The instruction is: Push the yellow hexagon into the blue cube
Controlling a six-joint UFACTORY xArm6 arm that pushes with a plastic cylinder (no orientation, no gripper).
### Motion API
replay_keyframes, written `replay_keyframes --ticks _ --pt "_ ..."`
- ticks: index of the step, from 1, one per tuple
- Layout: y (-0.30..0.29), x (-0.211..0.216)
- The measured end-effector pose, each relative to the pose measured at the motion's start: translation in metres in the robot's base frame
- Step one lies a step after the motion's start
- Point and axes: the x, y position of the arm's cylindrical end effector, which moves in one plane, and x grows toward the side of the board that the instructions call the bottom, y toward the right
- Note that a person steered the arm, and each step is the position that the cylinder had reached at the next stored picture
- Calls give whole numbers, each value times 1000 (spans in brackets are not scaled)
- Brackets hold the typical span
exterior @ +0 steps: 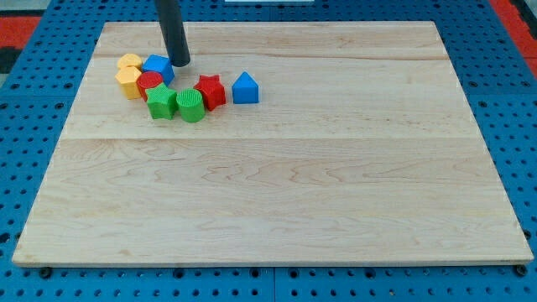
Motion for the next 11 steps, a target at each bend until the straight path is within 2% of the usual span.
replay_keyframes --ticks 2,3,4,5,6,8,11 --pt "4 -5" --pt "-24 -42" --pt "-88 -53" --pt "-146 -32" --pt "-157 9" --pt "-145 55" --pt "-54 64"
